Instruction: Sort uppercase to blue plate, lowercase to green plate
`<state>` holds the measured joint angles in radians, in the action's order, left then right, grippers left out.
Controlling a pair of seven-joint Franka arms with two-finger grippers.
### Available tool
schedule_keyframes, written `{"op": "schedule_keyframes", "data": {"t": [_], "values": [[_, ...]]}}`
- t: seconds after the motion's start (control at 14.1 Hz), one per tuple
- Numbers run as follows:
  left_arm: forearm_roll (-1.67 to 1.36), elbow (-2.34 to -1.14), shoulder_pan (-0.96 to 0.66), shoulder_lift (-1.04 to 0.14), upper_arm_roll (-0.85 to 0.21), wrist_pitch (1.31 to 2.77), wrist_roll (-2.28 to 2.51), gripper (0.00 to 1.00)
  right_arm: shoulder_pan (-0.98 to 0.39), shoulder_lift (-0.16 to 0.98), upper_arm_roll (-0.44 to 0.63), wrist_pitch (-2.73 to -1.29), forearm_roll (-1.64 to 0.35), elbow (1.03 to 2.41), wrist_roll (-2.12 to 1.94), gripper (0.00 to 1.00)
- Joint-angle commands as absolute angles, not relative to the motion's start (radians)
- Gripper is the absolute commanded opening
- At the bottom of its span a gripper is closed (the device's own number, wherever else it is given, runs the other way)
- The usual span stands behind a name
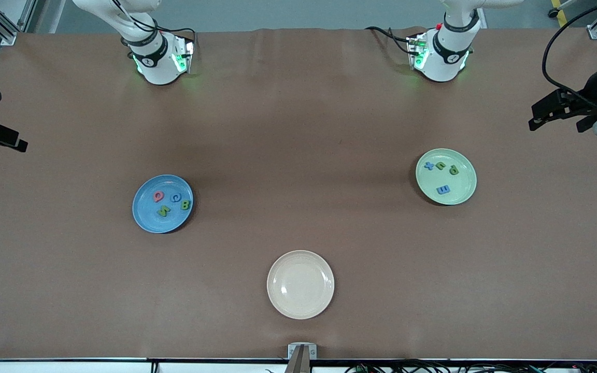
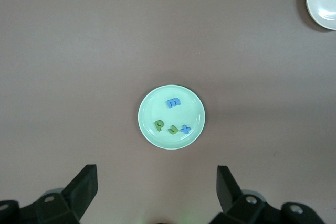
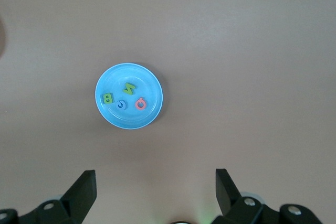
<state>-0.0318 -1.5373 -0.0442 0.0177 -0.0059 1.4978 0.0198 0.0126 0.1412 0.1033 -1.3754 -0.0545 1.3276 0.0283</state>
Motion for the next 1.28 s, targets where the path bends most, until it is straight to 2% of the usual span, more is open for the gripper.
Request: {"op": "schedule_keyframes", "data": {"t": [0.0,1.2], "values": [[-0.046,-1.526,0.004,0.025,-0.050,1.479,0.015,1.00,0.026,0.100,0.092,-1.384,-0.044,1.361,0.017,1.00],[-0.032,-1.528,0.008,0.045,-0.064,1.483,0.017,1.00,0.026,0.084,0.089,-1.387,-0.046,1.362,0.017,1.00]]}}
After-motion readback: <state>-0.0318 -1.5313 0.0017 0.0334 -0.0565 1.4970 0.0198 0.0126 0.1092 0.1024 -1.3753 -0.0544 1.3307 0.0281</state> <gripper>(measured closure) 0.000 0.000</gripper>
